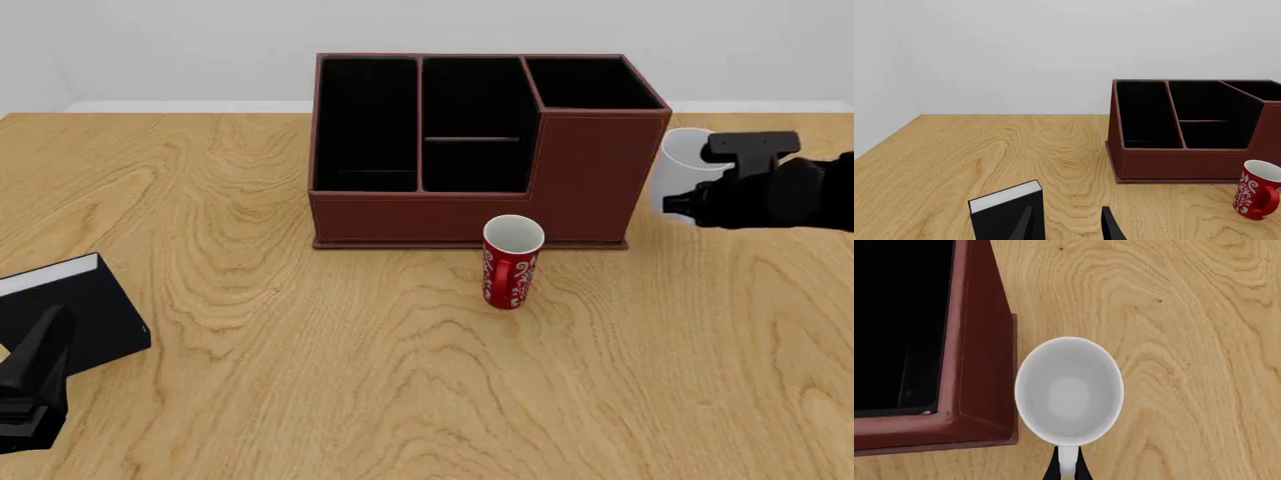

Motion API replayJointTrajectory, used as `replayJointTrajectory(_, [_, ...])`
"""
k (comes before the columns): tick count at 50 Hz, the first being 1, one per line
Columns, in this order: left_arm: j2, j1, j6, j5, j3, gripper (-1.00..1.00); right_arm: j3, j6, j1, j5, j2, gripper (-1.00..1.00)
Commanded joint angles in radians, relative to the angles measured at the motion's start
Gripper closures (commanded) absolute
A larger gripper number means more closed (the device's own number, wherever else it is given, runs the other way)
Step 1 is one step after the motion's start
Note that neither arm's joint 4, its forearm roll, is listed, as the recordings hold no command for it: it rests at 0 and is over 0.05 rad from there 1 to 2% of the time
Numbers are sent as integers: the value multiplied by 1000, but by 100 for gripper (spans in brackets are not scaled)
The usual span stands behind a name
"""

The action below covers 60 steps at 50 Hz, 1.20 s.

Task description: Pick up the white mug and place it to the right of the caddy.

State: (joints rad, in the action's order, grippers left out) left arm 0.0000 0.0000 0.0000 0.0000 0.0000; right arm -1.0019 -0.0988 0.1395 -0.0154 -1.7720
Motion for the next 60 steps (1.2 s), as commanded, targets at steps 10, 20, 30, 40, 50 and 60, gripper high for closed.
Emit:
replayJointTrajectory(10, [0,0,0,0,0,-100,-3,12,-4,10,-12,100])
replayJointTrajectory(20, [0,0,0,0,0,-100,2,15,-4,15,-21,100])
replayJointTrajectory(30, [0,0,0,0,0,-100,2,6,3,26,-42,100])
replayJointTrajectory(40, [0,0,0,0,0,-100,5,9,2,37,-57,100])
replayJointTrajectory(50, [0,0,0,0,0,-100,9,17,-5,46,-69,100])
replayJointTrajectory(60, [0,0,0,0,0,-100,13,14,-1,51,-73,100])
